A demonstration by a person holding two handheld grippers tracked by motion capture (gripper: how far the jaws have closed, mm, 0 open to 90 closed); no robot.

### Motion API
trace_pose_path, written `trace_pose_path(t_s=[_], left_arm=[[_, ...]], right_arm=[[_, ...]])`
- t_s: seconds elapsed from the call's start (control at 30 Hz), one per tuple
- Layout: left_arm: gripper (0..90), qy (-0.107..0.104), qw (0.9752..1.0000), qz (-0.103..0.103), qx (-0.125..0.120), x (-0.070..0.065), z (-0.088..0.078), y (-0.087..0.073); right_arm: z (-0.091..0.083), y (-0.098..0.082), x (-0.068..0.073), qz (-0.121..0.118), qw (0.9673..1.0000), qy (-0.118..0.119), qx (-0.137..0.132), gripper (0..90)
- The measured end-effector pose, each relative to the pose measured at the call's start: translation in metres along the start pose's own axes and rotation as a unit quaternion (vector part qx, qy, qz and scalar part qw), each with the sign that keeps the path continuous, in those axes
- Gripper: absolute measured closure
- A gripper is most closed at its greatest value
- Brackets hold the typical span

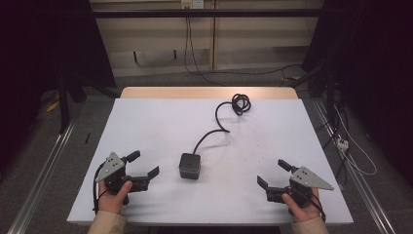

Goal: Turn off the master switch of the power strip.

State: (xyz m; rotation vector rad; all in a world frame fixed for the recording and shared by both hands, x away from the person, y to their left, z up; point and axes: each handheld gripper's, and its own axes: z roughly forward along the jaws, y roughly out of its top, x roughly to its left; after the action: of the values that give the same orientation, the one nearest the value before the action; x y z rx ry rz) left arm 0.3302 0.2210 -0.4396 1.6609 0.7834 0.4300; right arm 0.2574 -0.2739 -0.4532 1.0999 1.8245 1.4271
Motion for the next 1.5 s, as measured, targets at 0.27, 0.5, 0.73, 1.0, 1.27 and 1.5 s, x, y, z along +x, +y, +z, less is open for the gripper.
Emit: trace_pose_path(t_s=[0.27,0.5,0.73,1.0,1.27,1.5], left_arm=[[4.9,-0.007,1.0000,0.000,0.000,-0.004,0.002,0.001],[4.8,-0.009,0.9999,-0.004,-0.003,-0.003,0.003,0.002],[4.6,-0.020,0.9998,-0.003,-0.006,-0.007,0.009,0.007],[4.8,-0.026,0.9997,-0.004,-0.002,-0.011,0.016,0.012],[8.3,-0.036,0.9993,-0.003,0.004,-0.016,0.025,0.015],[13.4,-0.044,0.9990,-0.012,0.002,-0.017,0.030,0.017]], right_arm=[[0.001,0.000,0.000,0.001,1.0000,0.000,0.002,4.2],[0.001,0.000,0.000,0.003,1.0000,-0.001,0.000,4.3],[0.001,0.001,-0.001,0.001,1.0000,0.000,-0.003,4.3],[0.000,0.001,0.000,0.002,1.0000,0.000,-0.005,4.4],[0.000,0.002,-0.001,0.001,1.0000,0.000,-0.005,4.4],[0.000,0.002,-0.002,0.001,1.0000,-0.001,-0.006,4.4]])
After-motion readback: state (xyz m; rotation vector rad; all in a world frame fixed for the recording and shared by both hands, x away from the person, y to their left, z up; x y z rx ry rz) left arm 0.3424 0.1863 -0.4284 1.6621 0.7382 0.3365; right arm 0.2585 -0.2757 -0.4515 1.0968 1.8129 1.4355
